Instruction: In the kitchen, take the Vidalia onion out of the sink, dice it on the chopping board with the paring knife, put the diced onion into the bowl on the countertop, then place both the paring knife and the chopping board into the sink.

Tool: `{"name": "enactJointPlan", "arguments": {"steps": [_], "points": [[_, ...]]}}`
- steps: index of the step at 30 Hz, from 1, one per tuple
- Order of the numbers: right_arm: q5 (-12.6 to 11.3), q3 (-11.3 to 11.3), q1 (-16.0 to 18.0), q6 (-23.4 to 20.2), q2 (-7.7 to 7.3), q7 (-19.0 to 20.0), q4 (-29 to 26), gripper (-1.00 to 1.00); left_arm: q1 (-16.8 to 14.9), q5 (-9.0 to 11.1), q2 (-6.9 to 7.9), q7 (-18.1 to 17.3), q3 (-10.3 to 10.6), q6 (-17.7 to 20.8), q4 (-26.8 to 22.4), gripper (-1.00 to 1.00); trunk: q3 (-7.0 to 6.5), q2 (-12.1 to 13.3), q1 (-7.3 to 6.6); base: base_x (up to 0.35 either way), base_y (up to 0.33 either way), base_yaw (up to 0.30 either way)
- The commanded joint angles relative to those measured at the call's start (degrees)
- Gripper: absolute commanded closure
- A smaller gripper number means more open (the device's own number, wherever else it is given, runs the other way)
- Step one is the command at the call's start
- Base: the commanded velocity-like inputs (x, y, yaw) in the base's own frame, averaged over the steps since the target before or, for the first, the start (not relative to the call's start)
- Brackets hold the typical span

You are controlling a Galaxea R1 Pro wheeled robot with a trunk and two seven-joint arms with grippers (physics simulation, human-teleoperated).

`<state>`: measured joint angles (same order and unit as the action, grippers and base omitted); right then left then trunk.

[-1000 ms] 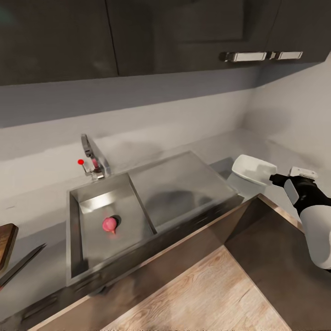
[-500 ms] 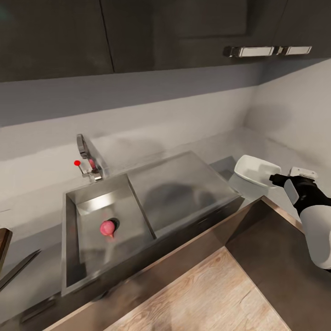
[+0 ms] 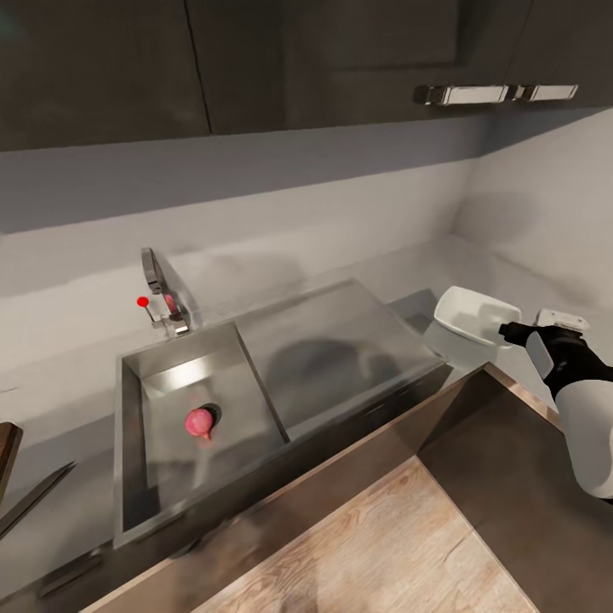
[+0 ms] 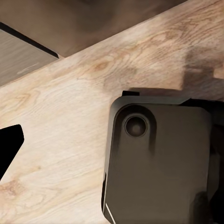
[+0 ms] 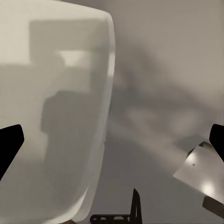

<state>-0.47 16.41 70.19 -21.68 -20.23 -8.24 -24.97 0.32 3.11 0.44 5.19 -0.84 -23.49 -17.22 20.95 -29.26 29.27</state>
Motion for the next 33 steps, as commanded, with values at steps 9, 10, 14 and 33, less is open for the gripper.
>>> {"name": "enactJointPlan", "arguments": {"steps": [9,10,14,33], "points": [[-0.1,0.1,0.0,-0.3,0.02,-0.1,-0.1,-1.0,0.0,0.3,0.0,0.0,0.0,-0.1,-0.1,-1.0,0.53,-0.1,0.02,0.0,0.0,0.0],[-0.1,0.1,0.0,-0.3,0.02,-0.1,-0.1,-1.0,0.0,0.3,0.0,0.0,0.0,-0.1,-0.1,-1.0,0.6,-0.1,0.02,0.0,0.0,0.0],[-0.1,0.1,0.0,-0.3,0.02,-0.1,-0.1,-1.0,0.0,0.3,0.0,0.0,0.0,-0.1,-0.1,-1.0,0.88,-0.1,0.02,0.0,0.0,0.0],[-0.1,0.1,0.0,-0.3,0.02,0.0,-0.1,-1.0,0.0,0.3,0.0,0.0,0.0,-0.1,-0.1,-1.0,2.26,-0.1,0.02,0.0,0.0,0.0]]}}
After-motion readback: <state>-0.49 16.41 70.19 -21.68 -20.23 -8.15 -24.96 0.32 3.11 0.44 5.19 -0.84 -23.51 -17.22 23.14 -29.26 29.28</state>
